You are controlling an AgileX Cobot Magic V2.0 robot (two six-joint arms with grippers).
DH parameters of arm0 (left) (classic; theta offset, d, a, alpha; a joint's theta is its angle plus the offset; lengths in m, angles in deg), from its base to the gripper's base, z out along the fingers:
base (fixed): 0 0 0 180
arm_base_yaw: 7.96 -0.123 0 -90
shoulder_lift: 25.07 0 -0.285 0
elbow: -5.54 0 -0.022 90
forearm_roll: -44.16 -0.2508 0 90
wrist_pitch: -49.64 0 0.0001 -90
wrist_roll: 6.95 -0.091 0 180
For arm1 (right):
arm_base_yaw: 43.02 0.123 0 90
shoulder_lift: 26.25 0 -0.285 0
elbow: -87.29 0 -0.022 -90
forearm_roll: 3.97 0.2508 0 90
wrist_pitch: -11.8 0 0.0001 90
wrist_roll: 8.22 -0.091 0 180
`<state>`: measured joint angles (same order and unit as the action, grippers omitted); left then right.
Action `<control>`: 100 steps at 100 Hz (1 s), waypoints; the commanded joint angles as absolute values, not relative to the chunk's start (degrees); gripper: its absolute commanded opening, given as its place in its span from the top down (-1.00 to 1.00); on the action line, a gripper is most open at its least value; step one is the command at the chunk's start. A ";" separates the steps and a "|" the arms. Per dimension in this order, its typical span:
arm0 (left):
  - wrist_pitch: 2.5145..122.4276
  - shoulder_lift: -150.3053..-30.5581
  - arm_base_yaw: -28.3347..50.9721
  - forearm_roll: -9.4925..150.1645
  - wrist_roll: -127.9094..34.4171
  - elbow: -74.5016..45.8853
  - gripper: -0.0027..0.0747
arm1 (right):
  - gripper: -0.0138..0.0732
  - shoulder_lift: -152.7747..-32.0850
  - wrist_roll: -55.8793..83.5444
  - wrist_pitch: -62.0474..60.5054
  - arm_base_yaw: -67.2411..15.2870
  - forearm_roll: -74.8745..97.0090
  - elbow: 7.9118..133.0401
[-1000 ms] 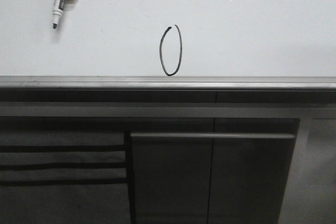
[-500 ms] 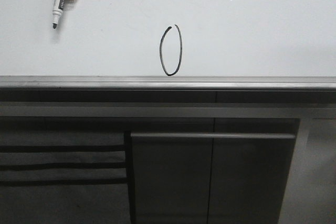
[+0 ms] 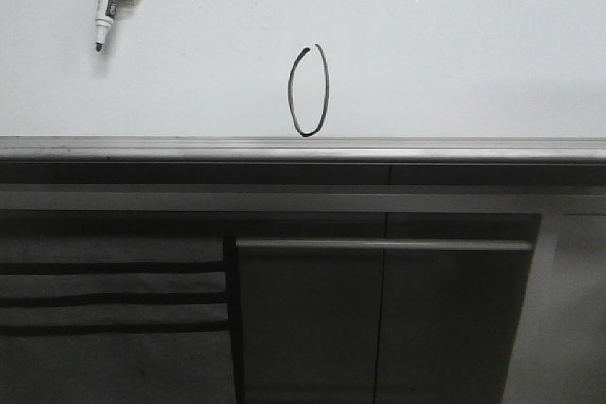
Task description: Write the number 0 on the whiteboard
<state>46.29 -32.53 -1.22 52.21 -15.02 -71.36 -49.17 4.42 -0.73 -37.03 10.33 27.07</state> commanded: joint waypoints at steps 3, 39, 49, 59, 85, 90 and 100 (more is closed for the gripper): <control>41.63 -31.12 -1.34 52.69 -14.63 -72.84 0.98 | 0.85 -49.61 4.51 3.56 -37.40 10.54 28.58; 41.63 -31.12 -1.34 52.69 -14.63 -72.84 0.98 | 0.85 -46.06 4.51 3.94 -37.99 10.54 27.10; 41.63 -31.12 -1.34 52.69 -14.63 -72.84 0.98 | 0.85 -41.49 4.51 5.30 -39.75 10.54 23.40; 41.63 -31.12 -1.34 52.69 -14.63 -72.84 0.98 | 0.85 -37.71 4.51 7.56 -40.71 11.27 18.20; 41.63 -31.12 -1.34 52.69 -14.63 -72.84 0.98 | 0.85 -32.40 4.51 15.41 -40.71 14.08 8.92; 41.63 -31.12 -1.34 52.69 -14.63 -72.84 0.98 | 0.85 -32.40 4.51 16.20 -40.71 14.08 8.92; 41.63 -31.12 -1.34 52.69 -14.63 -72.84 0.98 | 0.85 -32.40 4.51 16.45 -40.71 14.08 8.92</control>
<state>46.17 -32.53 -1.22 52.21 -15.02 -71.36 -33.68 4.36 11.22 -40.33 13.72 9.50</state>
